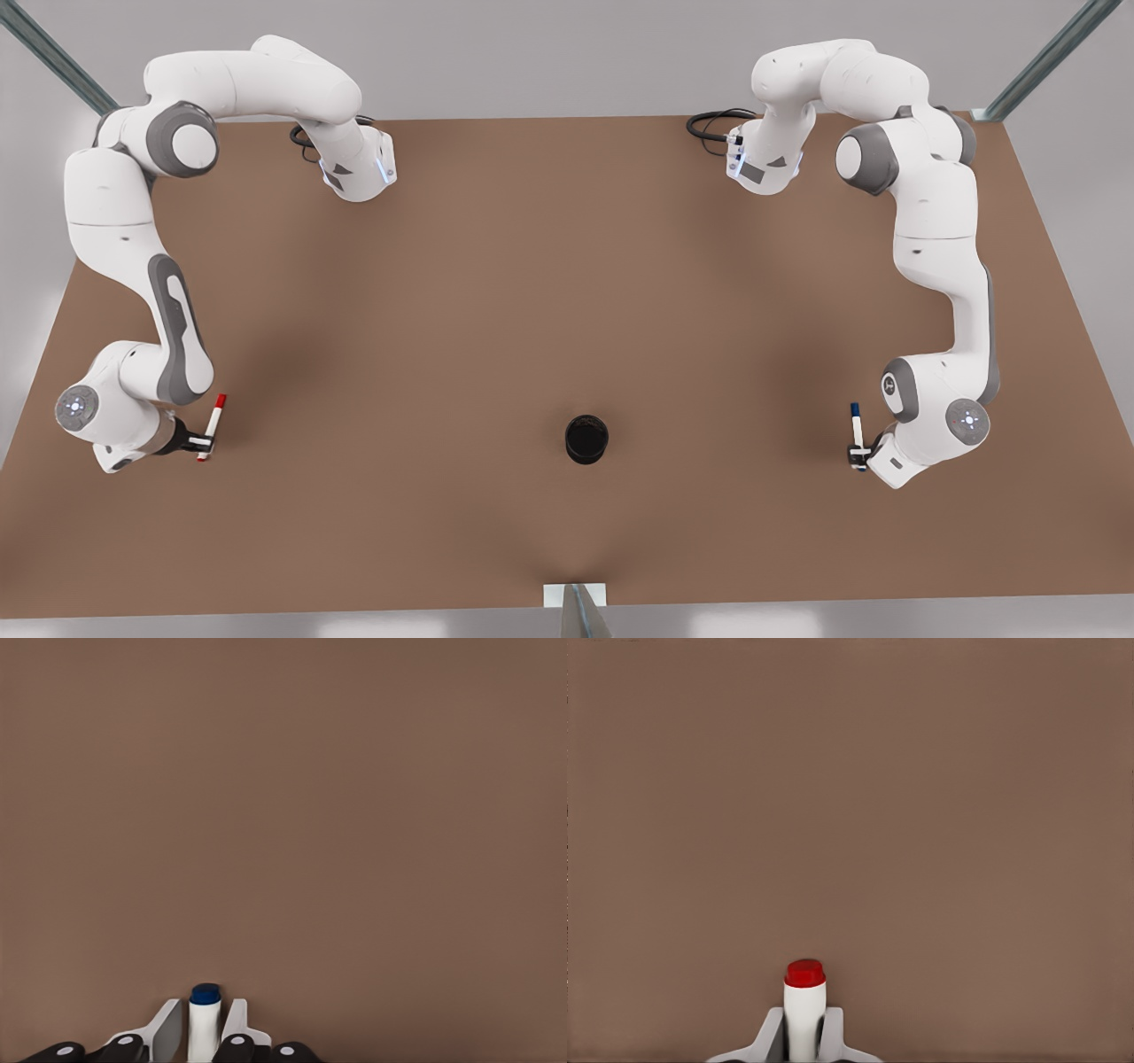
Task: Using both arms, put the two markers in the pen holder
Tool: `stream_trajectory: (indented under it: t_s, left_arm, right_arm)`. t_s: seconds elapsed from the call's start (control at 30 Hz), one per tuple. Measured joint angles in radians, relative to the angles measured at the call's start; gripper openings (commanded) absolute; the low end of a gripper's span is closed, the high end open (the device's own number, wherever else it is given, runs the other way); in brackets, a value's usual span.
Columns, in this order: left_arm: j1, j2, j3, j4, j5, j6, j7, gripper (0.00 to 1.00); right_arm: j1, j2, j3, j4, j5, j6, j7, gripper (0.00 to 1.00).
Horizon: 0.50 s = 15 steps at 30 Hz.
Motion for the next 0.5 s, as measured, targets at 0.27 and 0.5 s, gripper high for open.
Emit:
stream_trajectory:
  t_s: [0.27,0.5]
  left_arm:
    - [0.000,0.006,0.001,0.000,0.000,0.004,0.003,0.37]
    - [-0.001,0.006,0.001,0.000,0.007,0.007,-0.005,0.21]
  right_arm:
    - [-0.034,-0.106,0.131,0.006,-0.001,-0.072,-0.016,0.26]
    - [-0.182,-0.138,0.520,-0.039,-0.007,-0.226,0.012,0.25]
